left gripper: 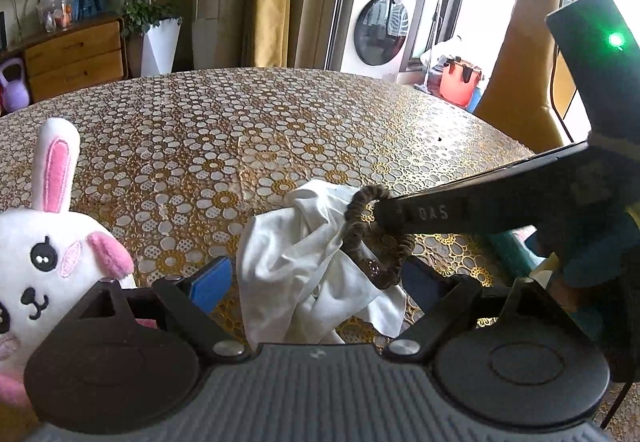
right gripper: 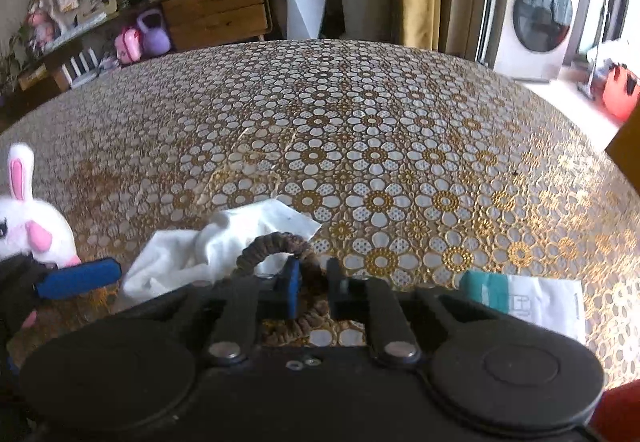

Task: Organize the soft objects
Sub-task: 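Close the left tool on the white cloth while the right tool grips the brown bead bracelet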

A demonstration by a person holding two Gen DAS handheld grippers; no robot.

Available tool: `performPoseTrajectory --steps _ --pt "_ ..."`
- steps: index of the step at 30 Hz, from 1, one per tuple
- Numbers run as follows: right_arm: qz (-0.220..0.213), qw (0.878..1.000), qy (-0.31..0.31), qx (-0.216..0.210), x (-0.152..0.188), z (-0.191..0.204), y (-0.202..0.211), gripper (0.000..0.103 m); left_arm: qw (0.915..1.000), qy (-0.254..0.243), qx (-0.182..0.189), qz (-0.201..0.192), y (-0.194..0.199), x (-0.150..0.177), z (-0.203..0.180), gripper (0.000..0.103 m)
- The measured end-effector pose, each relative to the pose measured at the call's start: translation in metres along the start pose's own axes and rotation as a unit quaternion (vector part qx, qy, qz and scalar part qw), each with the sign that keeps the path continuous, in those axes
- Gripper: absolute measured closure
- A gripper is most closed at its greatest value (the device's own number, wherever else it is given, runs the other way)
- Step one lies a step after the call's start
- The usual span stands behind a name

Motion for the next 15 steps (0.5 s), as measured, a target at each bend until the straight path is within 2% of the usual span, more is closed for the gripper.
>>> performPoseTrajectory --steps 9,12,14,15 --pt "-0.029 0.998 -0.012 0.051 0.009 -0.028 0.036 0.096 0.9999 -0.004 0.003 0.016 -0.013 0.003 0.0 0.011" --pt "-0.025 0.998 -0.021 0.05 0.017 -0.037 0.042 0.096 0.9997 -0.02 -0.009 0.013 -0.016 0.004 -0.005 0.016" --pt "-0.024 0.998 -0.026 0.047 0.021 -0.038 0.044 0.096 0.9993 -0.031 -0.02 0.011 -0.017 0.004 -0.008 0.024" --pt "-0.024 0.998 -0.028 0.043 0.023 -0.038 0.045 0.096 0.9989 -0.036 -0.028 0.008 -0.018 0.003 -0.009 0.033"
Point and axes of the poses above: each gripper's, at about its wrist camera, not at the fingertips, and y roughly against the way its jaws point, z to its left, x to its underside, the point moved 4 cm from there along -y, roughly the way its jaws point, and after that the axes turned 2 degrees about -x, right-handed, at the moved point
